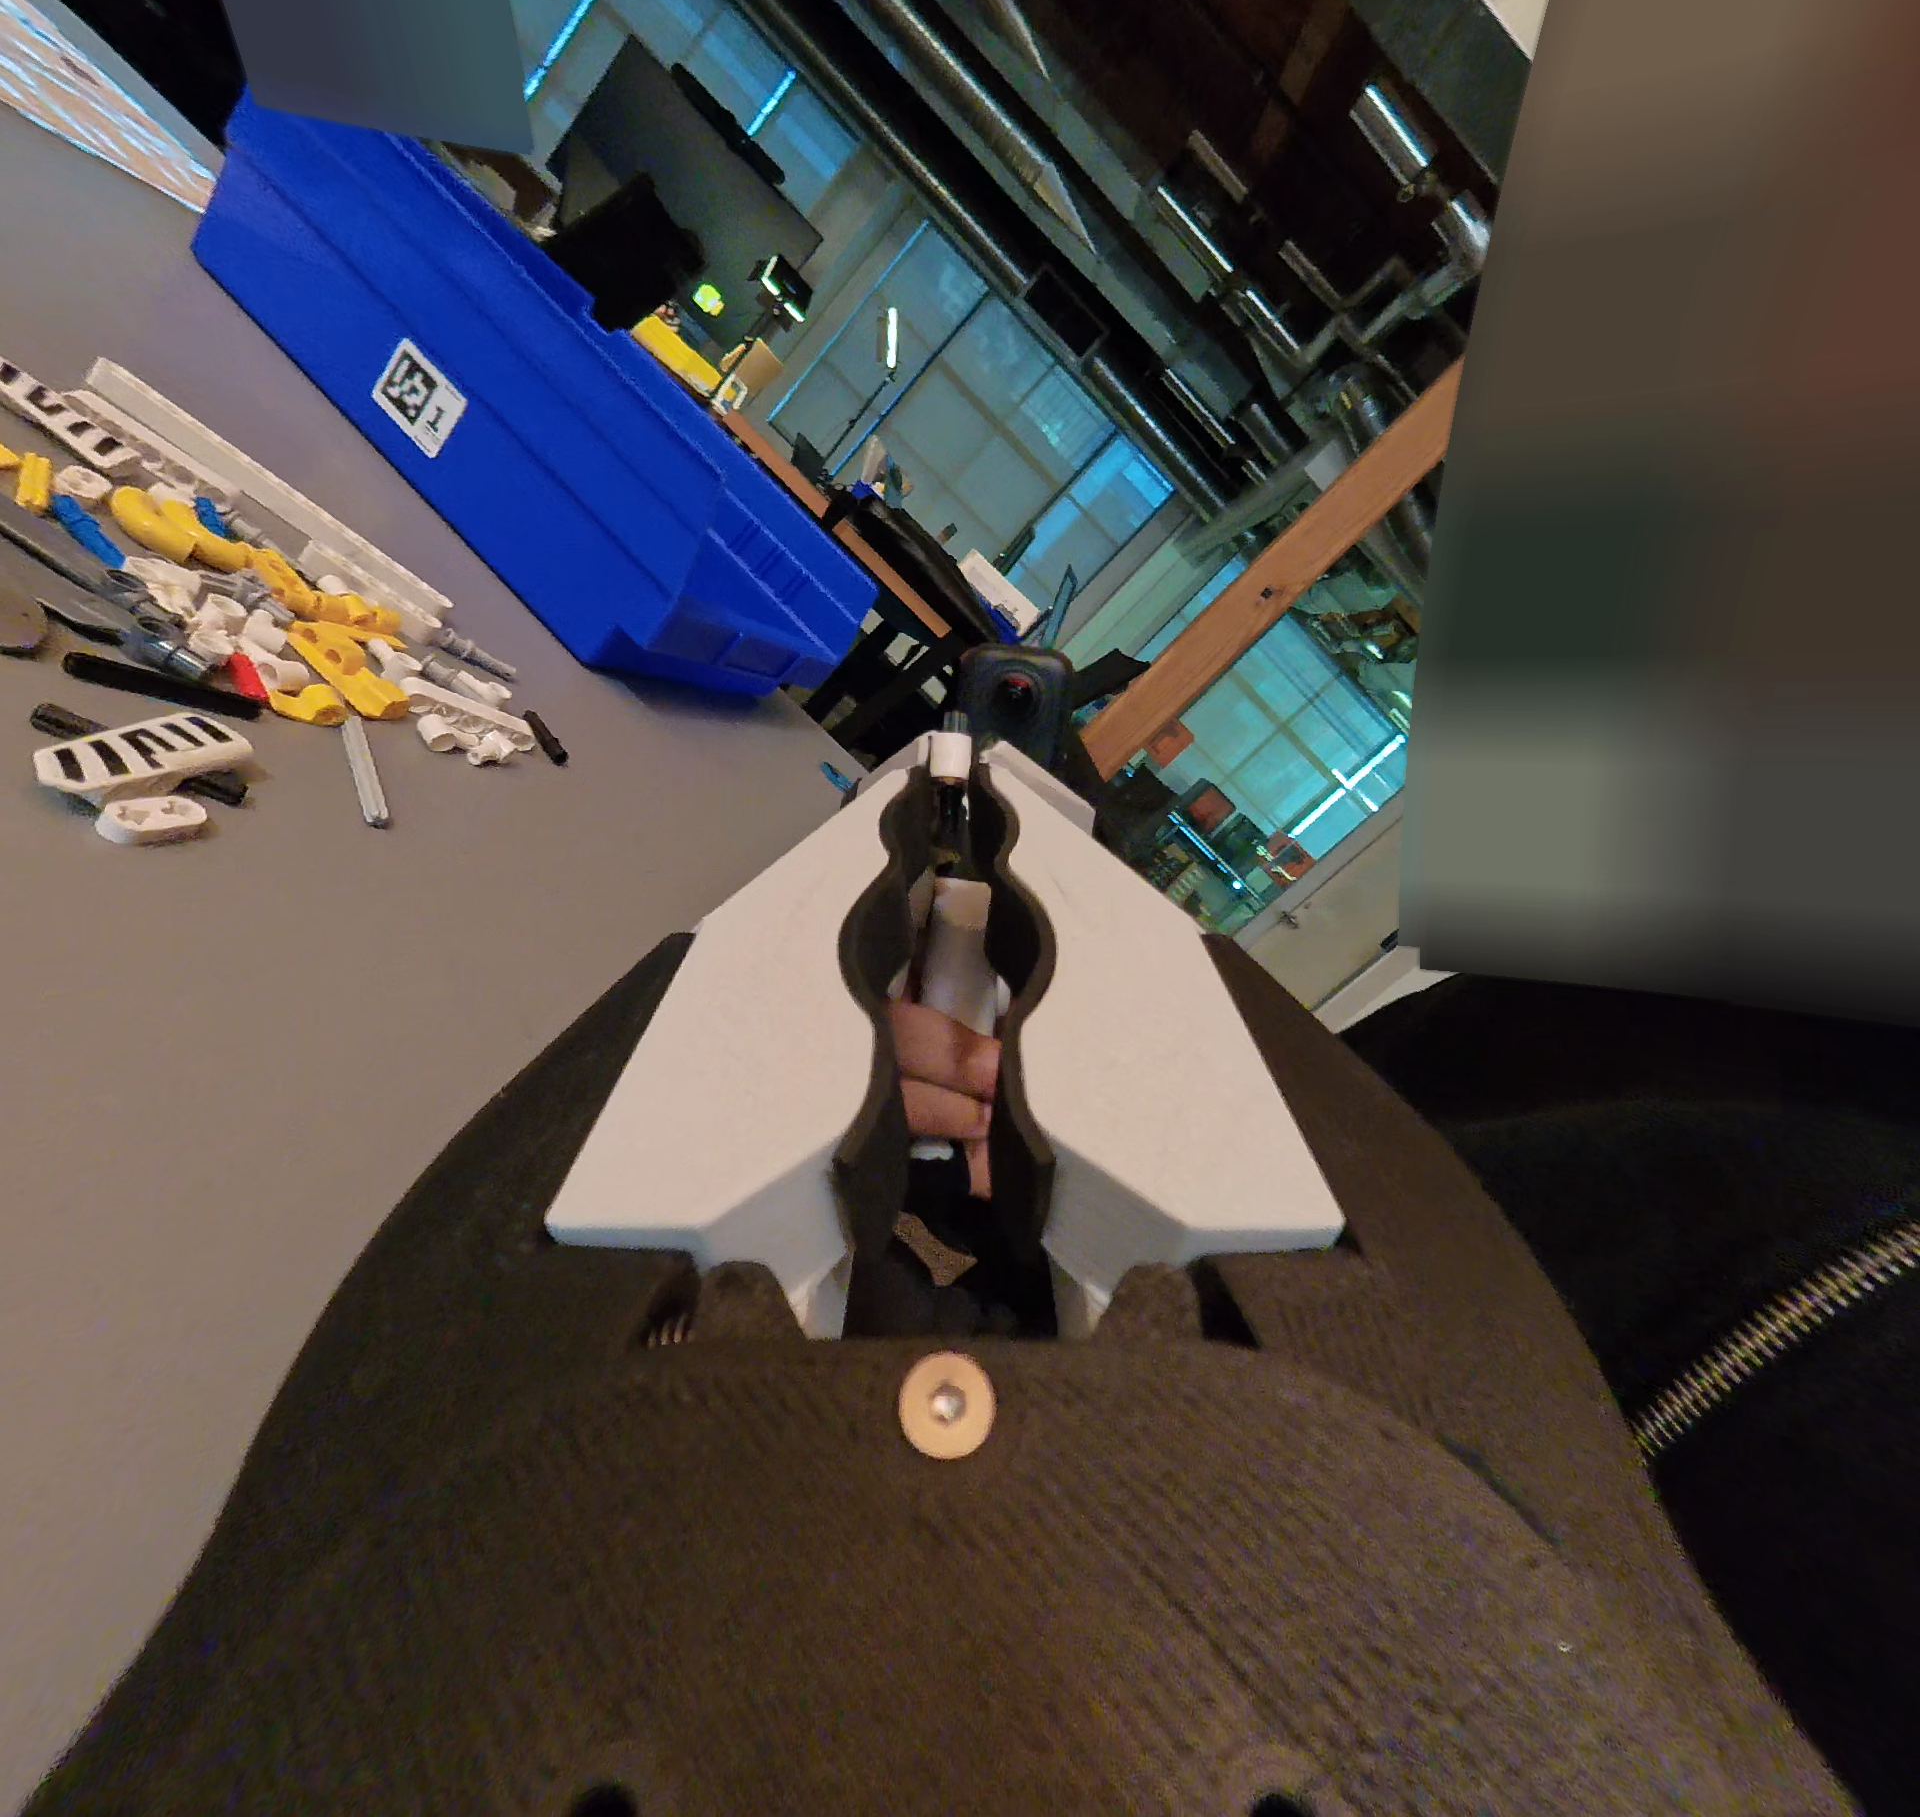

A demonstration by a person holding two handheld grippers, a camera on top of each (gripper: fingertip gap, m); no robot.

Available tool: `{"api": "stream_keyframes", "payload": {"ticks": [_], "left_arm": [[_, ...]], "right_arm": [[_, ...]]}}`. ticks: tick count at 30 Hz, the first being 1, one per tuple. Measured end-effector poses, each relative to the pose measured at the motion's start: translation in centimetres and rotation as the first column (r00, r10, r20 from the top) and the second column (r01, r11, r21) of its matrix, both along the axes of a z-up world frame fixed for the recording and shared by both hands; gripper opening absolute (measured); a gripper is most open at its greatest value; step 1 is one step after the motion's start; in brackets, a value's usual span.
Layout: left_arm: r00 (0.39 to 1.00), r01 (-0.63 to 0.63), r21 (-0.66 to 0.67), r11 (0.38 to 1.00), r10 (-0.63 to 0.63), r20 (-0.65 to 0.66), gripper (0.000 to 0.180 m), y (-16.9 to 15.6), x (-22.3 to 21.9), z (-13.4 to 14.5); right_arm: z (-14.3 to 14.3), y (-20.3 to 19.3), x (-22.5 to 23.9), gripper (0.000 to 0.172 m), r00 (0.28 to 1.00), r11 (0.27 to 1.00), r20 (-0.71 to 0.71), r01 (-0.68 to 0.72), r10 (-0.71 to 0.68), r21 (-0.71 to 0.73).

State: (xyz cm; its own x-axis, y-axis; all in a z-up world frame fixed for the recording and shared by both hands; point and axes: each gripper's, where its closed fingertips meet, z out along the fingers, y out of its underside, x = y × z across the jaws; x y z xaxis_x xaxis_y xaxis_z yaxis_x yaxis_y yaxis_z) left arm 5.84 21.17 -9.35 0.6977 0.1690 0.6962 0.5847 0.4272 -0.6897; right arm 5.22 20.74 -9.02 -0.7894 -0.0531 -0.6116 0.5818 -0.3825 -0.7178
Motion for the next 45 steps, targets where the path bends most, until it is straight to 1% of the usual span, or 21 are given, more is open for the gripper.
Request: {"api": "stream_keyframes", "payload": {"ticks": [3,4,6,8,10,12,14,18,21,23,26,27,29,31,32,33,35,36,38,43,45], "left_arm": [[1.0,-0.005,0.008,1.0,0.004,0.022,0.005,0.4,-0.1,-0.2],[1.0,0.013,0.01,1.0,-0.013,0.026,0.004,0.8,0.1,-0.3],[0.999,0.033,-0.03,0.999,-0.033,0.01,0.0,1.6,1.1,-1.0],[0.999,-0.012,0.021,1.0,0.011,0.038,0.0,1.1,0.7,-1.1],[0.998,-0.019,0.059,0.998,0.016,0.065,0.0,0.4,-0.1,-1.0],[0.998,-0.044,0.038,0.998,0.042,0.057,0.0,-0.2,-0.6,-0.9],[0.997,-0.077,-0.014,0.997,0.077,0.028,0.0,-0.5,-0.8,-0.9],[0.995,-0.103,-0.074,0.992,0.103,-0.004,0.0,-0.6,-0.8,-1.3],[0.996,-0.09,-0.061,0.994,0.09,0.01,0.0,-0.4,-0.8,-1.6],[0.996,-0.083,-0.043,0.996,0.084,0.028,0.0,-0.4,-0.7,-1.6],[0.995,-0.09,-0.044,0.995,0.091,0.028,0.0,-0.6,-0.7,-1.7],[0.995,-0.095,-0.052,0.994,0.096,0.022,0.0,-0.6,-0.7,-1.7],[0.995,-0.097,-0.059,0.994,0.098,0.014,0.0,-0.5,-0.7,-1.7],[0.996,-0.092,-0.06,0.994,0.093,0.012,0.0,-0.4,-0.6,-1.7],[0.996,-0.089,-0.062,0.994,0.09,0.012,0.0,-0.3,-0.5,-1.7],[0.996,-0.087,-0.064,0.994,0.088,0.012,0.0,-0.2,-0.5,-1.8],[0.996,-0.083,-0.067,0.994,0.084,0.014,0.0,0.0,-0.5,-1.9],[0.997,-0.081,-0.067,0.994,0.082,0.014,0.0,0.1,-0.5,-1.9],[0.997,-0.074,-0.067,0.995,0.075,0.014,0.0,0.3,-0.5,-1.9],[0.998,-0.067,-0.076,0.995,0.067,0.008,0.0,0.7,-0.3,-1.9],[0.998,-0.06,-0.078,0.995,0.061,0.008,0.0,0.8,-0.2,-1.8]], "right_arm": [[0.1,0.5,-0.4,0.002,0.999,0.999,0.03,0.037,-0.036,-0.022],[0.4,1.2,-1.1,0.0,0.995,0.995,0.045,0.087,-0.085,-0.044],[1.4,4.6,-3.4,0.0,0.976,0.969,0.115,0.2,-0.184,-0.145],[1.0,4.7,-3.6,0.0,0.977,0.977,0.048,0.208,-0.206,-0.049],[0.9,2.9,-2.4,0.0,0.981,0.981,-0.024,0.193,-0.193,0.016],[-0.3,1.5,-2.3,0.0,0.976,0.968,-0.067,0.216,-0.208,0.127],[-1.4,1.6,-2.8,0.0,0.975,0.95,-0.097,0.216,-0.198,0.224],[0.5,3.6,-2.6,0.0,0.976,0.965,-0.132,0.193,-0.172,0.176],[0.0,4.2,-3.3,0.0,0.949,0.92,-0.213,0.284,-0.231,0.269],[-0.9,5.7,-4.5,0.005,0.917,0.849,-0.277,0.377,-0.286,0.37],[-1.7,11.4,-7.6,0.01,0.822,0.684,-0.349,0.568,-0.45,0.458],[-2.2,13.9,-8.7,0.014,0.784,0.613,-0.355,0.62,-0.51,0.489],[-4.3,19.5,-10.4,0.023,0.707,0.43,-0.357,0.675,-0.611,0.6],[-7.1,25.5,-11.4,0.036,0.619,0.219,-0.361,0.664,-0.697,0.715],[-8.1,28.0,-11.6,0.037,0.58,0.146,-0.36,0.648,-0.731,0.747],[-8.8,29.6,-11.8,0.037,0.556,0.118,-0.348,0.637,-0.755,0.762],[-9.5,30.9,-12.3,0.033,0.548,0.154,-0.293,0.628,-0.784,0.763],[-9.4,31.0,-12.6,0.036,0.548,0.173,-0.274,0.629,-0.79,0.758],[-9.8,31.0,-13.1,0.032,0.567,0.161,-0.272,0.598,-0.778,0.785],[-11.0,30.8,-13.4,0.03,0.619,-0.023,-0.389,0.515,-0.683,0.857],[-10.9,30.4,-13.7,0.026,0.63,-0.057,-0.431,0.523,-0.646,0.851]]}}
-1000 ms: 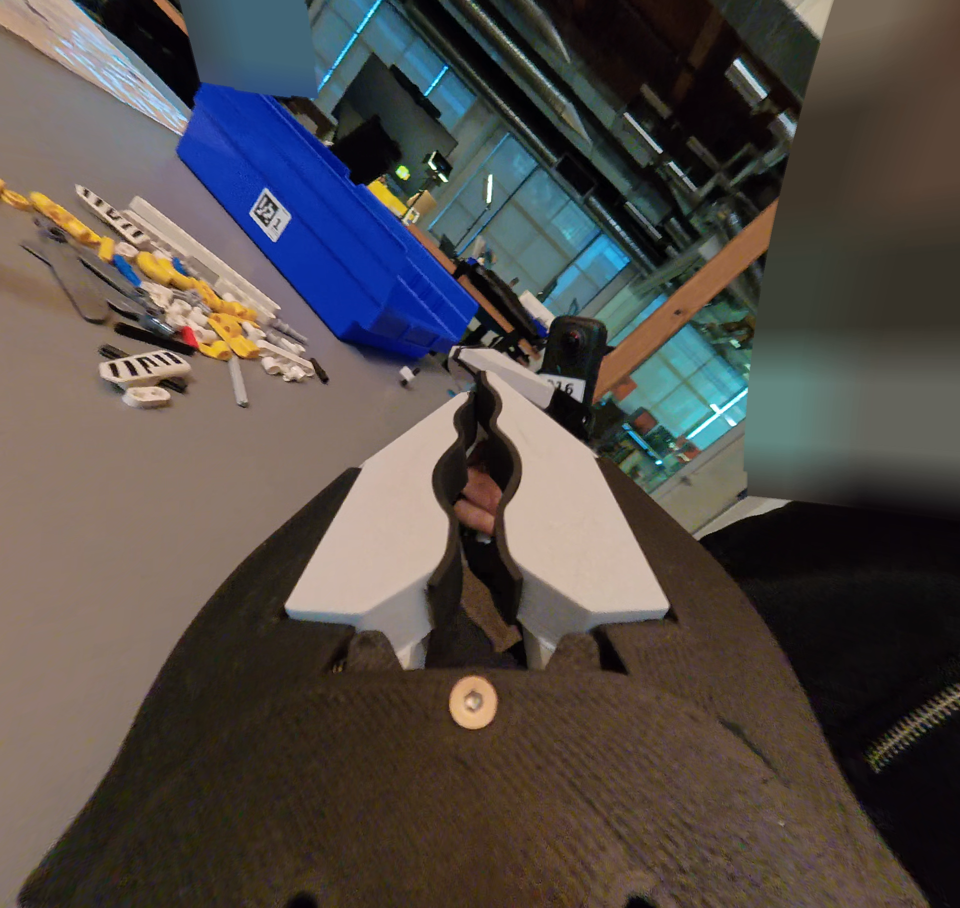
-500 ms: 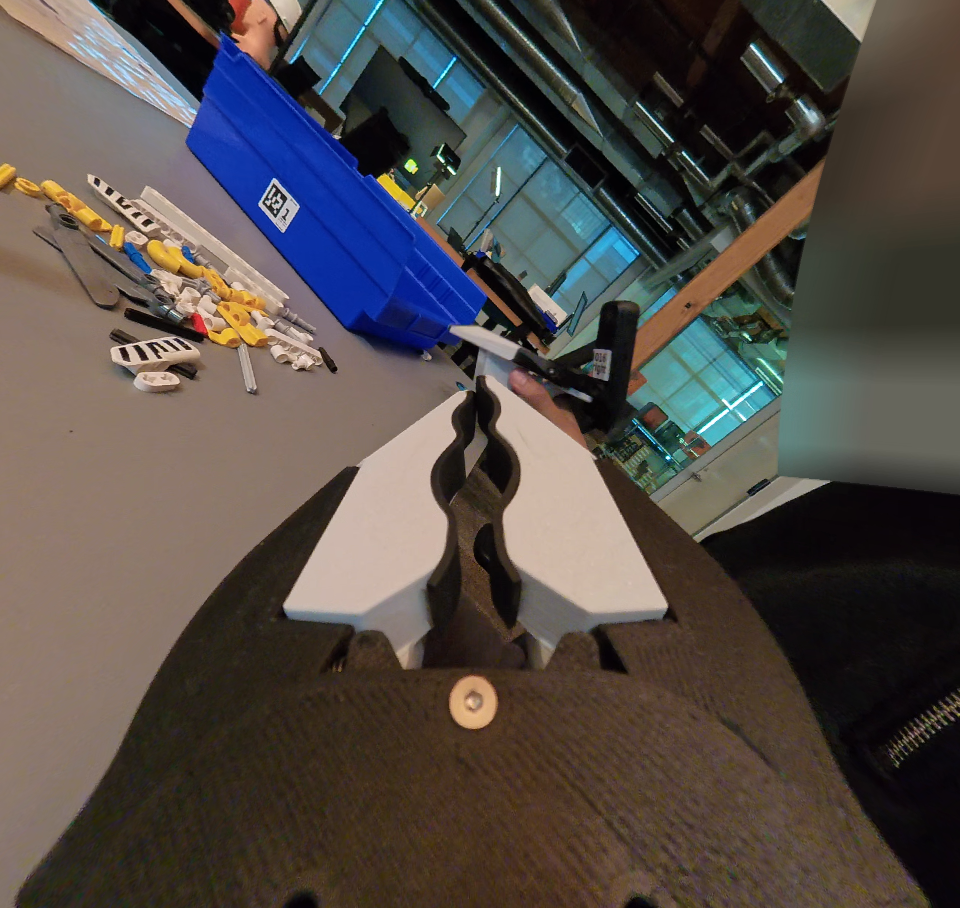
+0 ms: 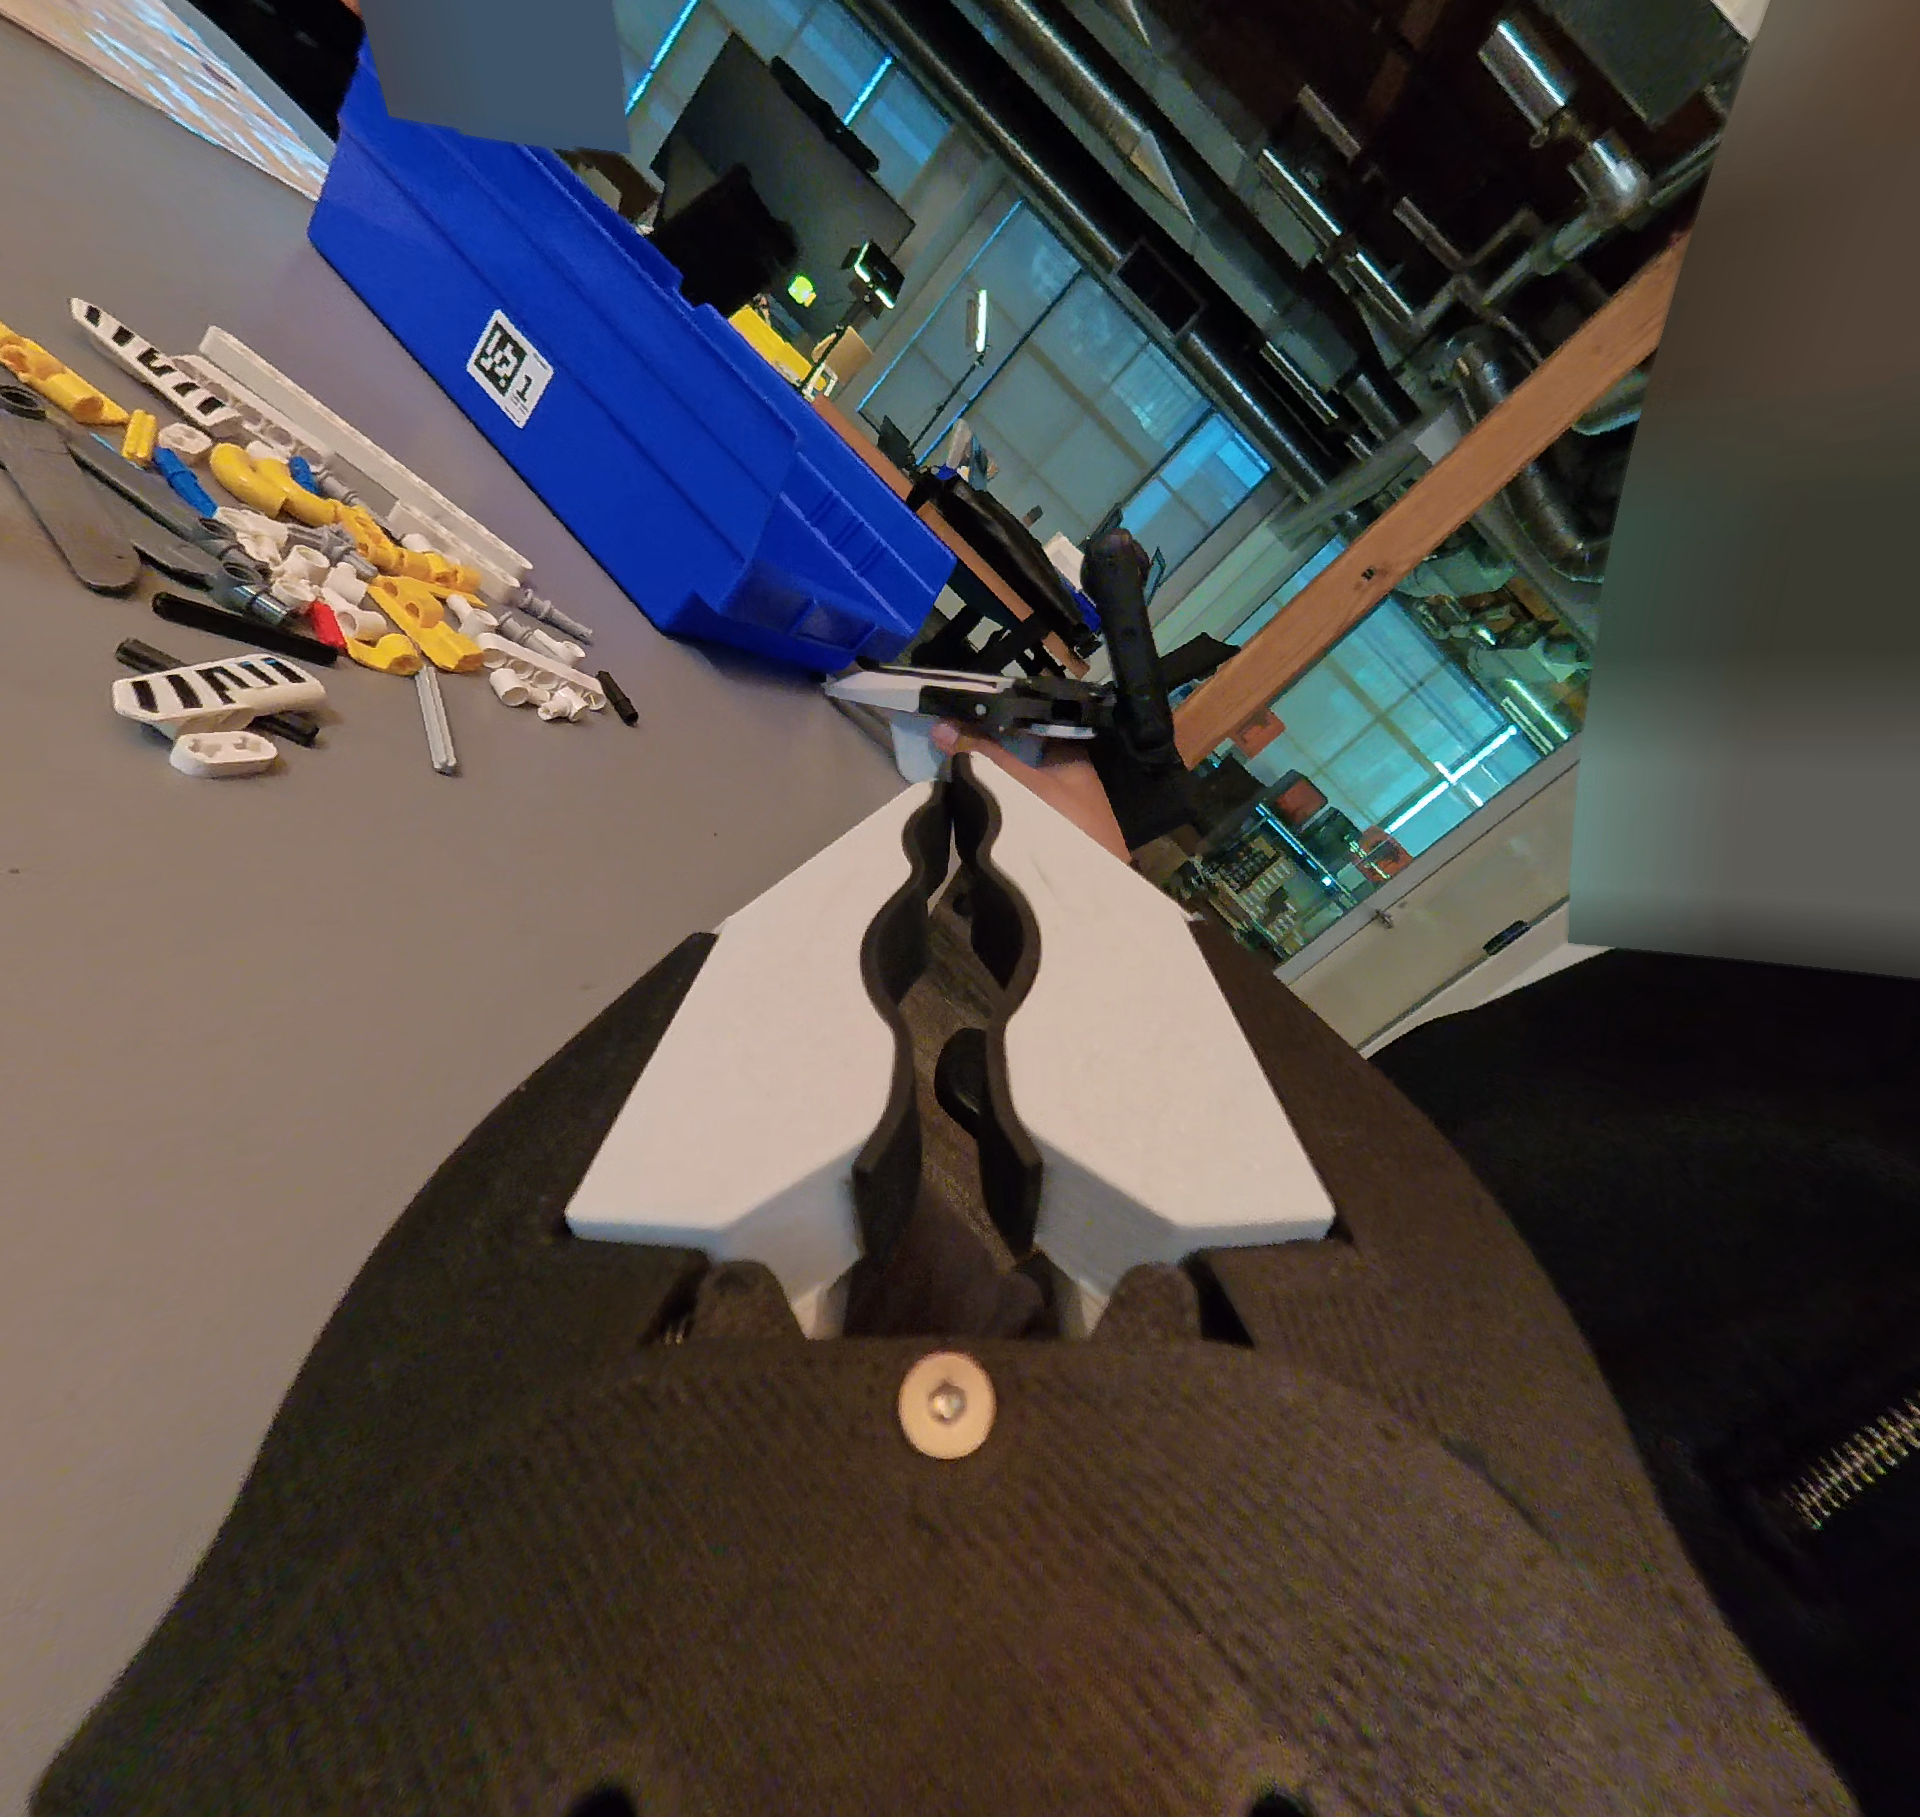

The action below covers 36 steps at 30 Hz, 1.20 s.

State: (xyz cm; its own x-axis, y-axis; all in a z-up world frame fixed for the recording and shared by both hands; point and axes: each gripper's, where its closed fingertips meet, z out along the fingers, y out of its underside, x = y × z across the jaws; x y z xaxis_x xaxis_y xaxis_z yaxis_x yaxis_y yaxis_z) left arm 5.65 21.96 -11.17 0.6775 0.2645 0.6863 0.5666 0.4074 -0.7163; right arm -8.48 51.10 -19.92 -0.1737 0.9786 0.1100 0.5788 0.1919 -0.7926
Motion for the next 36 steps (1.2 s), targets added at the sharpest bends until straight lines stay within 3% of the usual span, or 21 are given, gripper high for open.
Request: {"api": "stream_keyframes", "payload": {"ticks": [4,6,24,29,33,36], "left_arm": [[1.0,0.01,-0.001,1.0,-0.01,0.006,0.0,0.2,0.3,0.1],[1.0,0.01,0.0,1.0,-0.01,0.005,0.0,0.3,0.5,0.3],[0.996,-0.002,-0.012,1.0,0.001,-0.094,0.0,2.0,5.0,3.0],[0.993,-0.033,-0.016,0.999,0.031,-0.111,0.0,1.3,5.5,3.2],[0.995,-0.048,-0.013,0.999,0.047,-0.094,0.0,0.6,4.8,3.2],[0.994,-0.069,-0.063,0.996,0.063,-0.09,0.0,-0.2,3.6,3.0]], "right_arm": [[0.0,-0.3,-0.1,0.023,1.0,0.999,0.009,-0.03,0.029,0.027],[-0.1,-0.3,-0.1,0.007,0.999,0.999,0.005,-0.045,0.045,0.012],[3.9,-1.7,3.7,0.006,0.973,0.98,-0.137,-0.192,0.184,-0.043],[4.6,-6.6,4.4,0.006,0.925,0.932,-0.155,-0.358,0.346,-0.057],[3.6,-14.7,4.7,0.006,0.867,0.865,-0.15,-0.492,0.475,-0.1],[1.3,-19.3,3.9,0.006,0.842,0.842,-0.068,-0.525,0.535,0.123]]}}
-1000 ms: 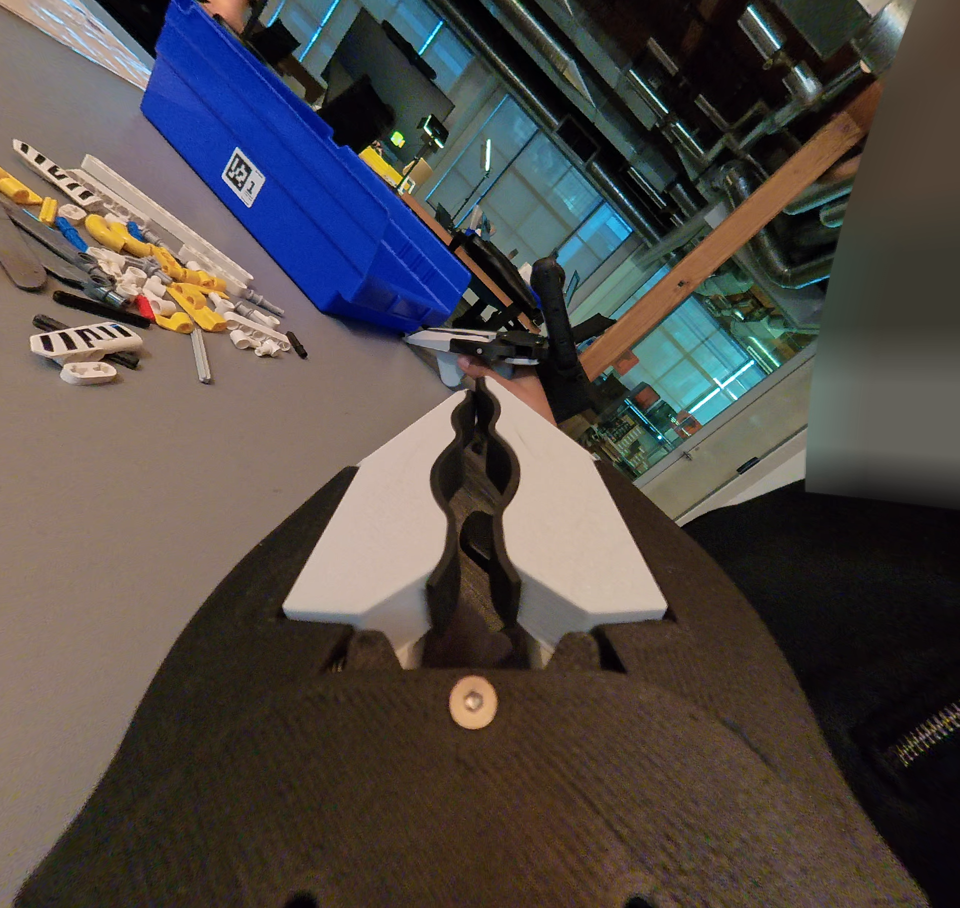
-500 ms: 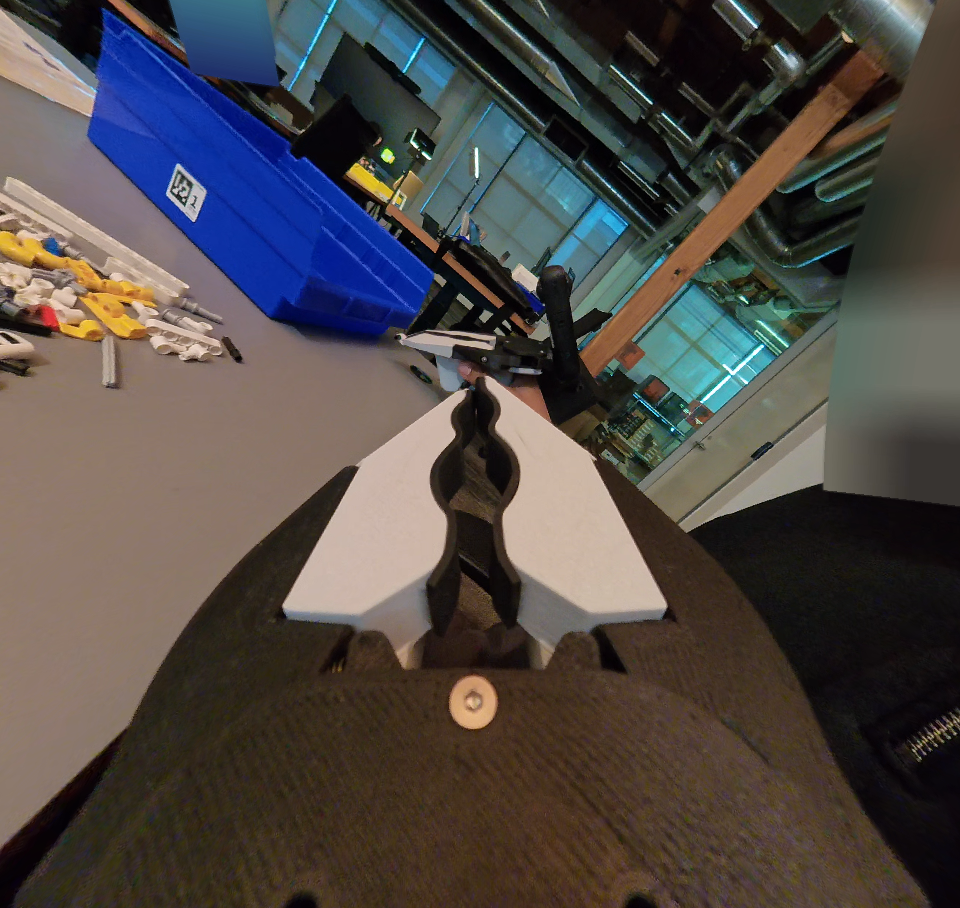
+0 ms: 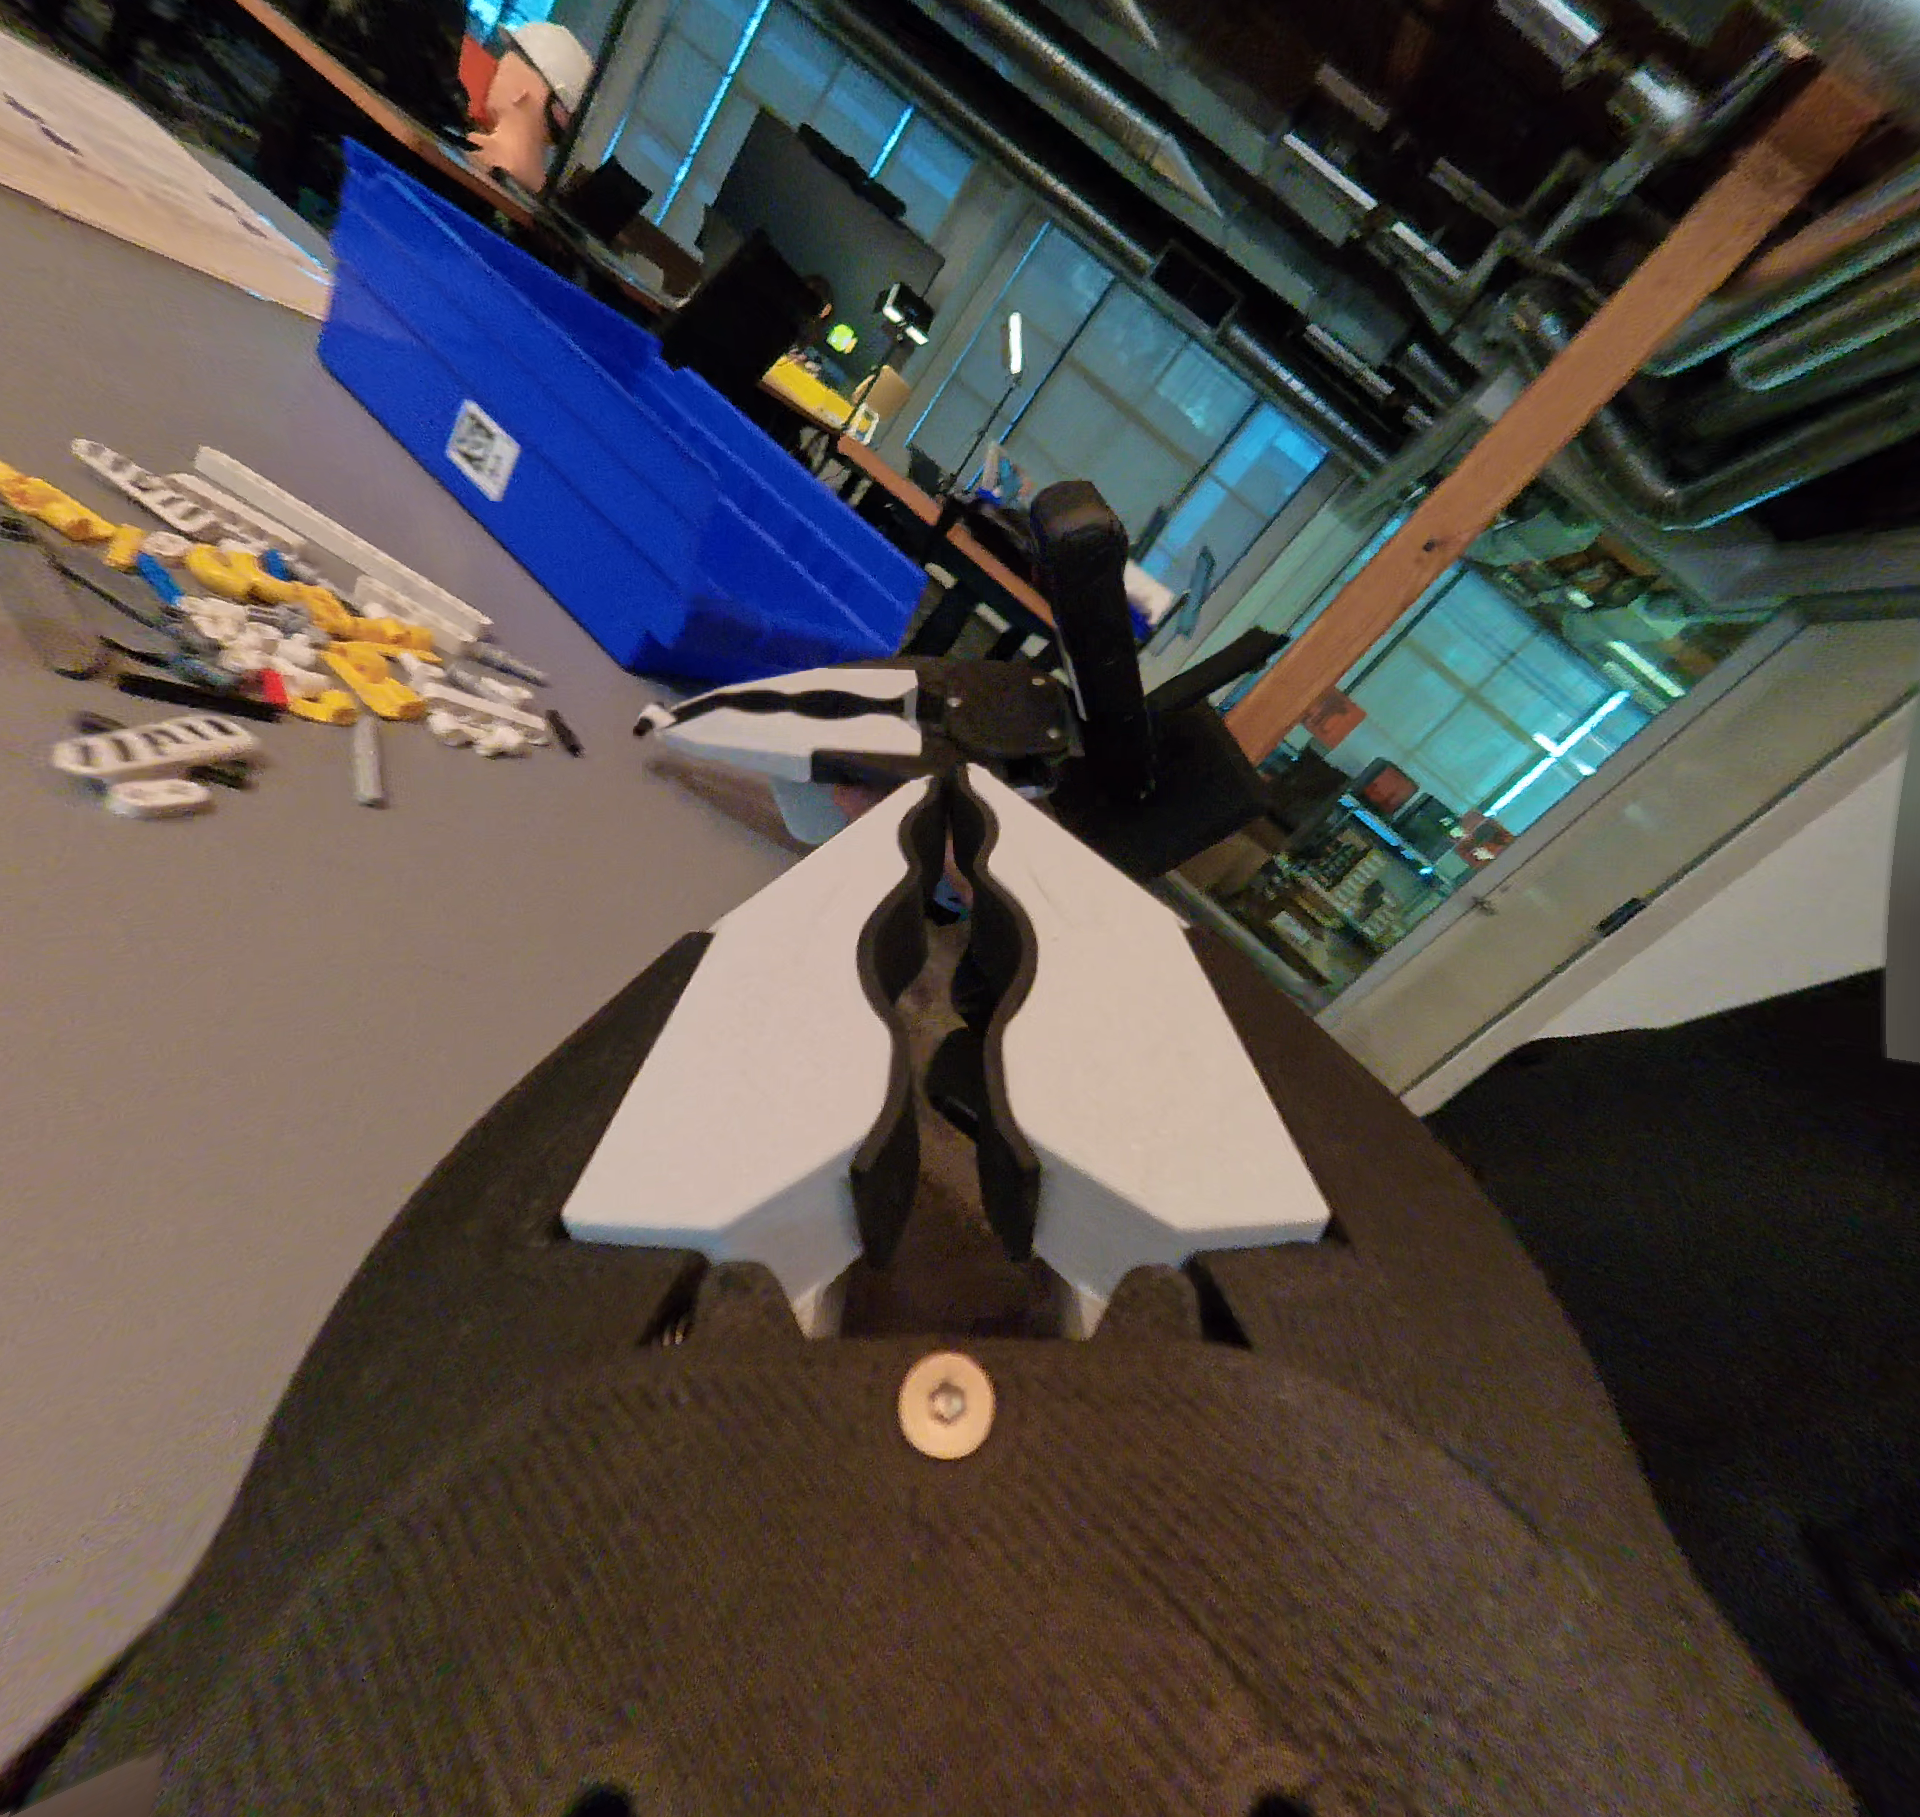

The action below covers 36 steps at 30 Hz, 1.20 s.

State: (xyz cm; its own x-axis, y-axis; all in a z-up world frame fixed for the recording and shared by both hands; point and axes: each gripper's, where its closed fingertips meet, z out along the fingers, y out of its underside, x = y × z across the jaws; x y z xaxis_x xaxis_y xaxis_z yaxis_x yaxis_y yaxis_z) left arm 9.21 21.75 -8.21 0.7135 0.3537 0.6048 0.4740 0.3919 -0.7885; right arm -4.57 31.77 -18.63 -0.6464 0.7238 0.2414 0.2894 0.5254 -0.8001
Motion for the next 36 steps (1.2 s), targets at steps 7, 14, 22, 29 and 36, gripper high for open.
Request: {"api": "stream_keyframes", "payload": {"ticks": [7,14,22,29,36], "left_arm": [[0.992,-0.122,-0.138,0.983,0.119,-0.027,0.006,-4.4,-6.0,-0.5],[0.987,-0.161,-0.181,0.97,0.156,-0.041,0.012,-6.6,-9.1,-2.3],[0.971,-0.232,0.026,0.972,0.233,-0.061,0.009,-8.0,-8.8,-1.4],[0.981,-0.195,0.054,0.979,0.196,-0.006,0.011,-7.9,-9.1,-1.8],[0.985,-0.169,0.107,0.98,0.17,-0.008,0.011,-7.9,-8.9,-1.3]], "right_arm": [[0.5,-4.9,-4.4,0.007,0.997,0.984,-0.07,-0.008,0.021,0.179],[1.1,-7.0,-5.0,0.018,0.999,0.998,0.043,-0.021,0.024,-0.066],[3.4,-13.6,-2.4,0.01,0.972,0.953,-0.078,-0.232,0.221,-0.194],[5.7,-17.9,-1.4,0.012,0.94,0.852,-0.051,-0.327,0.336,-0.41],[5.6,-20.7,-4.7,0.043,0.96,0.881,-0.019,-0.264,0.279,-0.393]]}}
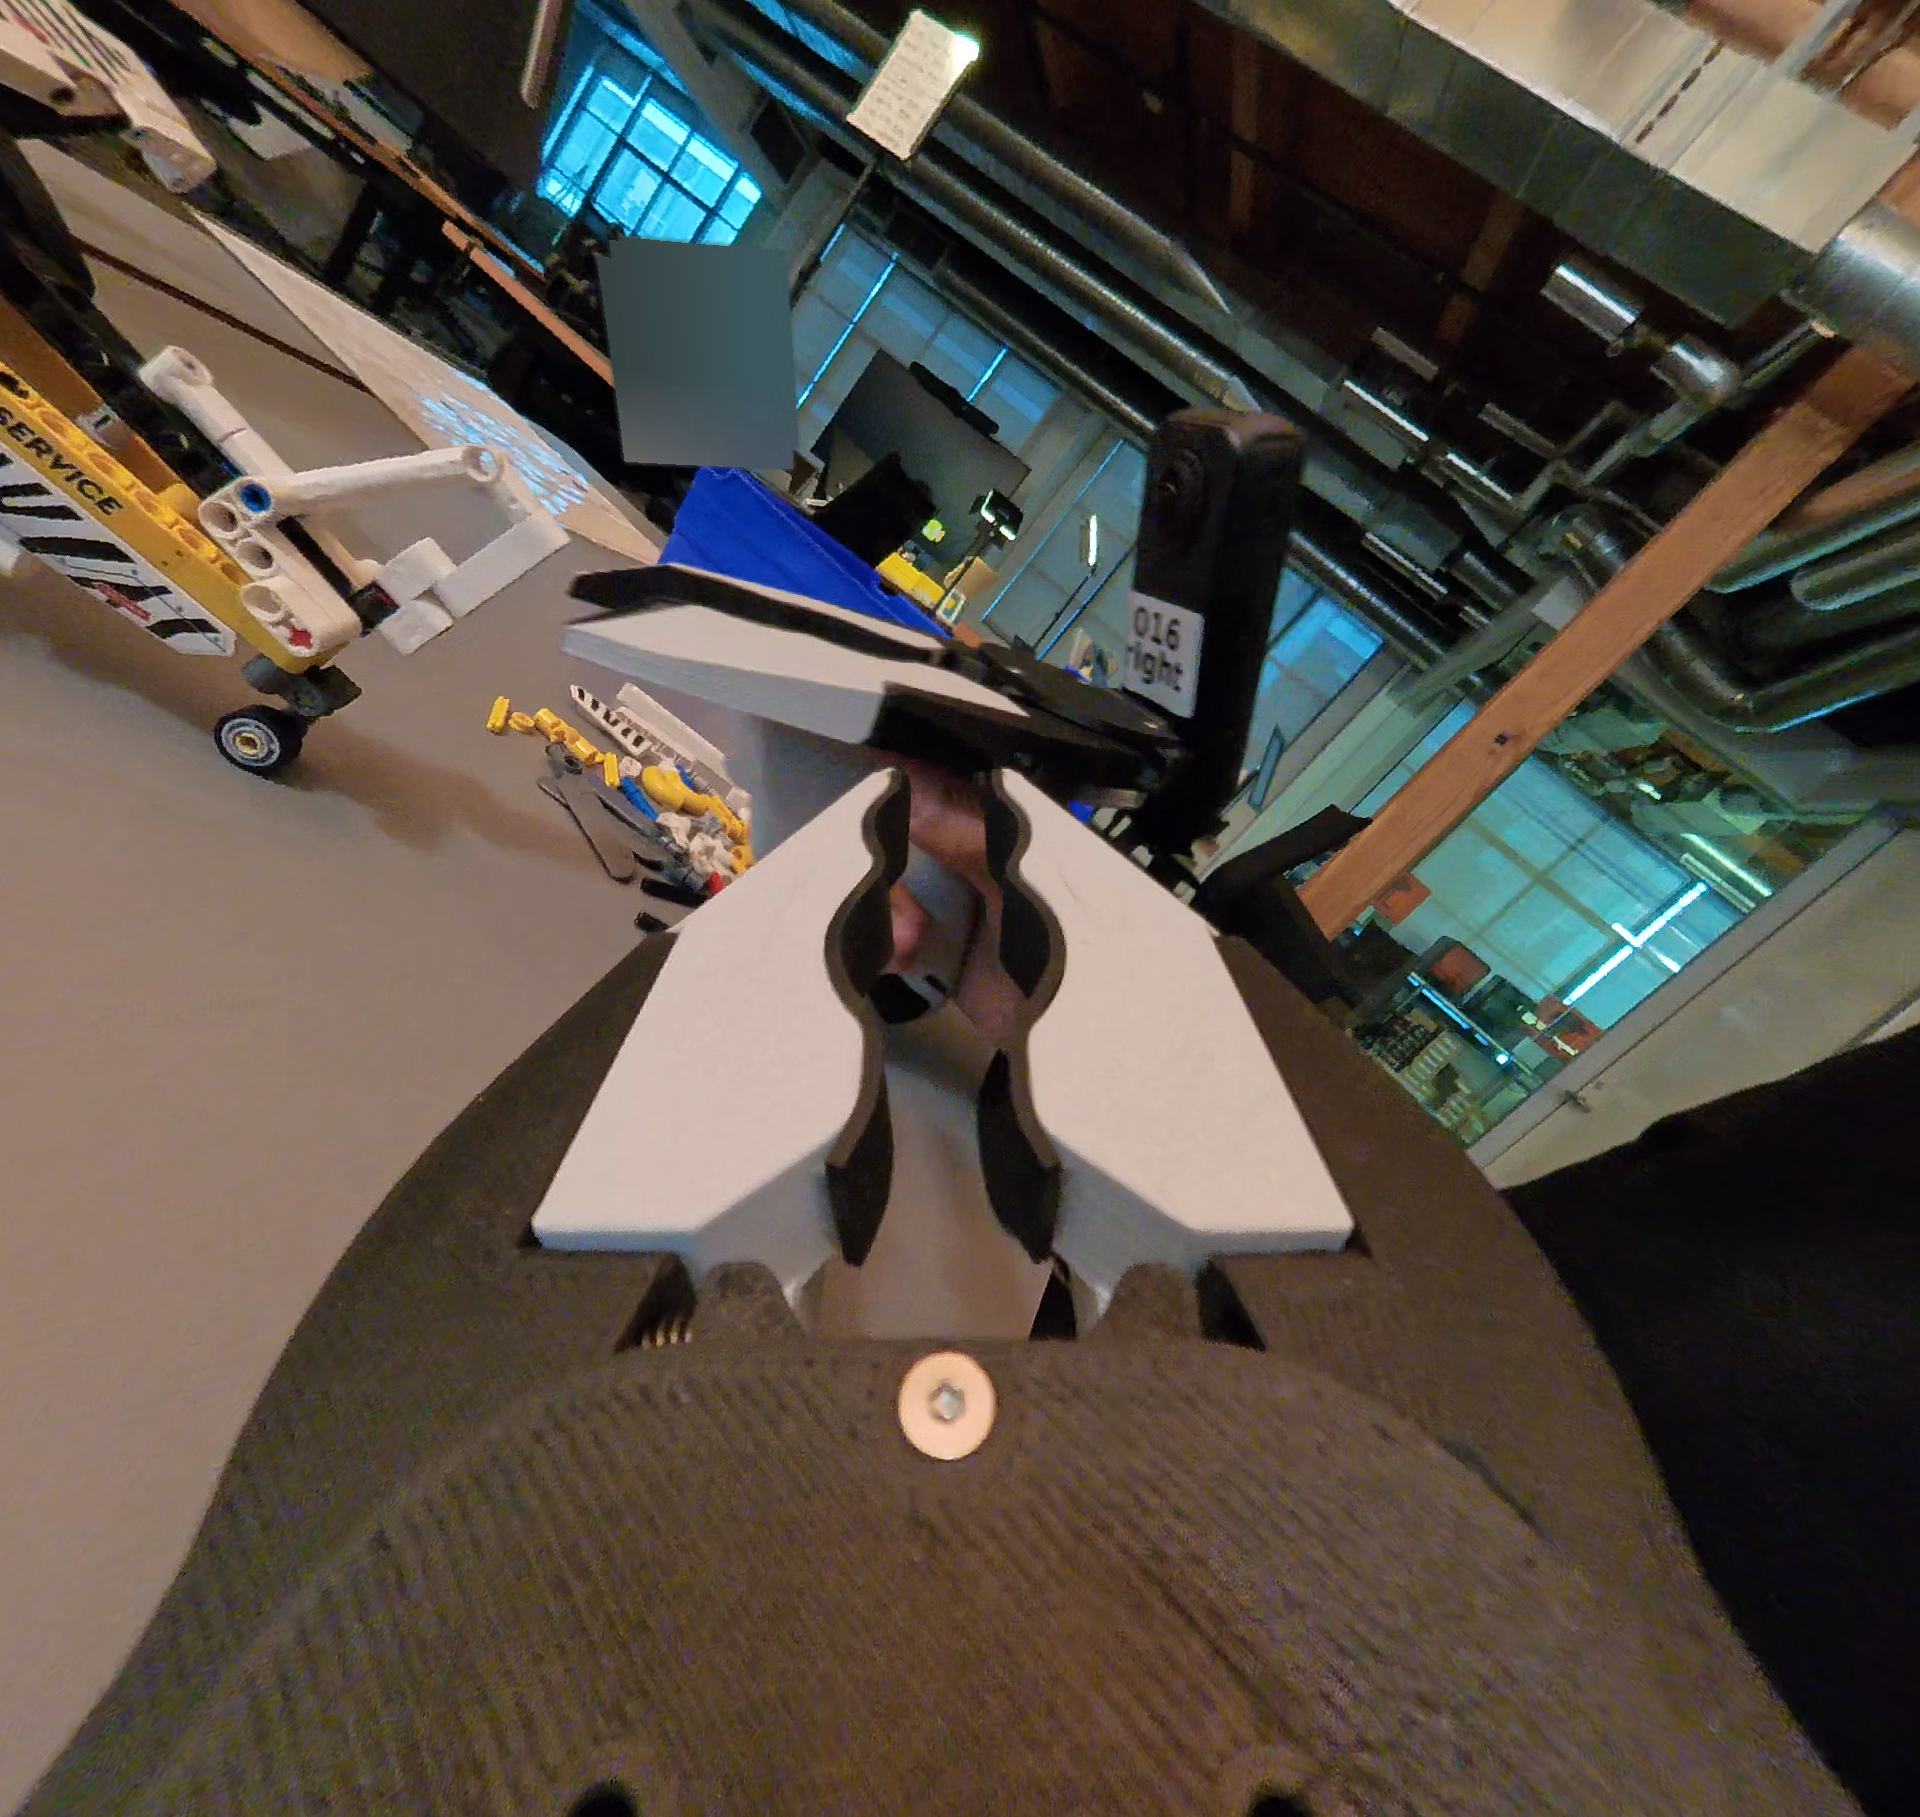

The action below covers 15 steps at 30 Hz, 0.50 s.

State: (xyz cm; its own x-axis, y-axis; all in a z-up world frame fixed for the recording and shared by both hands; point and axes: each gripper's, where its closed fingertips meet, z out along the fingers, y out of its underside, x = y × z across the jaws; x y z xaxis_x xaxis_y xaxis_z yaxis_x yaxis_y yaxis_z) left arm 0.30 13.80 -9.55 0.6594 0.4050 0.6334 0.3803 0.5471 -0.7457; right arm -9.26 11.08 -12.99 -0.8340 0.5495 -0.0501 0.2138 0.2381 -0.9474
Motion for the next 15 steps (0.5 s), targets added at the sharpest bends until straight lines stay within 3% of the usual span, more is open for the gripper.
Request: {"api": "stream_keyframes", "payload": {"ticks": [4,6,10,12,15], "left_arm": [[1.0,0.004,0.01,1.0,-0.004,-0.014,0.011,0.0,0.2,0.2],[1.0,0.007,0.016,1.0,-0.007,-0.018,0.011,0.0,0.3,0.3],[0.998,0.013,0.094,0.996,-0.018,0.056,0.015,-1.0,-0.3,0.1],[0.984,-0.104,0.055,0.993,0.094,0.153,0.0,-2.8,-1.6,-1.0],[0.957,-0.159,-0.1,0.982,0.178,0.23,0.005,-4.1,-2.6,-2.8]], "right_arm": [[-0.9,-1.7,-1.7,0.037,0.999,0.999,0.039,0.02,-0.021,0.042],[-1.1,-2.2,-1.9,0.011,0.999,0.999,0.05,0.015,-0.017,0.052],[-0.8,-2.5,-0.4,0.01,0.999,0.997,0.015,-0.034,0.033,0.065],[-0.5,-2.5,1.2,0.011,0.998,0.997,0.007,-0.058,0.057,0.052],[-0.1,-2.1,3.6,0.013,0.996,0.996,-0.005,-0.092,0.092,0.018]]}}
